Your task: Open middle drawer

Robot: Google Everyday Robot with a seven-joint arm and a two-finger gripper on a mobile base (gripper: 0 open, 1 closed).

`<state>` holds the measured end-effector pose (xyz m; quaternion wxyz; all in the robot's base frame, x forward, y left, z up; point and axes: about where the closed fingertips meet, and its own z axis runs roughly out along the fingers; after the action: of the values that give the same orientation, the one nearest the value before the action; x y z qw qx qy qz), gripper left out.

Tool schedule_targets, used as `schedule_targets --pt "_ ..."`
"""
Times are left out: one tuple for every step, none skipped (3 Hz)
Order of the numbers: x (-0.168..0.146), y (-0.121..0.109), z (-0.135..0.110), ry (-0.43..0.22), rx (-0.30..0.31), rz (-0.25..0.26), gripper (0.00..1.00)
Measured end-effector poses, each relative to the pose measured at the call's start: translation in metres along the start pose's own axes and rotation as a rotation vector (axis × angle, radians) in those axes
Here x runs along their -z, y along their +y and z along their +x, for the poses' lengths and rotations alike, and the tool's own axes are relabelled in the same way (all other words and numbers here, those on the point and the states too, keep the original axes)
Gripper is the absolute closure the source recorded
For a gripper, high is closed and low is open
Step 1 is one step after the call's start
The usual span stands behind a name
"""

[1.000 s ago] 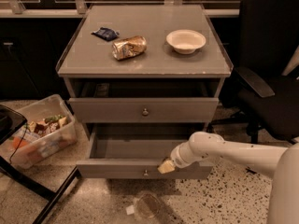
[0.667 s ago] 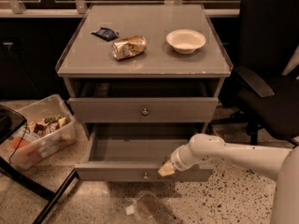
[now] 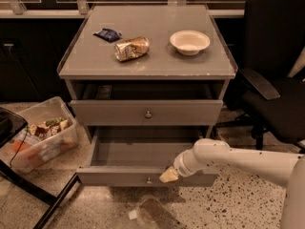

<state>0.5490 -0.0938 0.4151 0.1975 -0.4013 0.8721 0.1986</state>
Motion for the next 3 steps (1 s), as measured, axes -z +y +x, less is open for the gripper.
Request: schedule_targets --pt "0.0 0.0 0.0 0.0 0.0 0.0 0.0" --pt "-0.011 0.009 0.015 0.05 -0.017 -0.036 0.0" --pt "-0.012 0.018 0.026 0.067 -0.027 -0.048 0.0"
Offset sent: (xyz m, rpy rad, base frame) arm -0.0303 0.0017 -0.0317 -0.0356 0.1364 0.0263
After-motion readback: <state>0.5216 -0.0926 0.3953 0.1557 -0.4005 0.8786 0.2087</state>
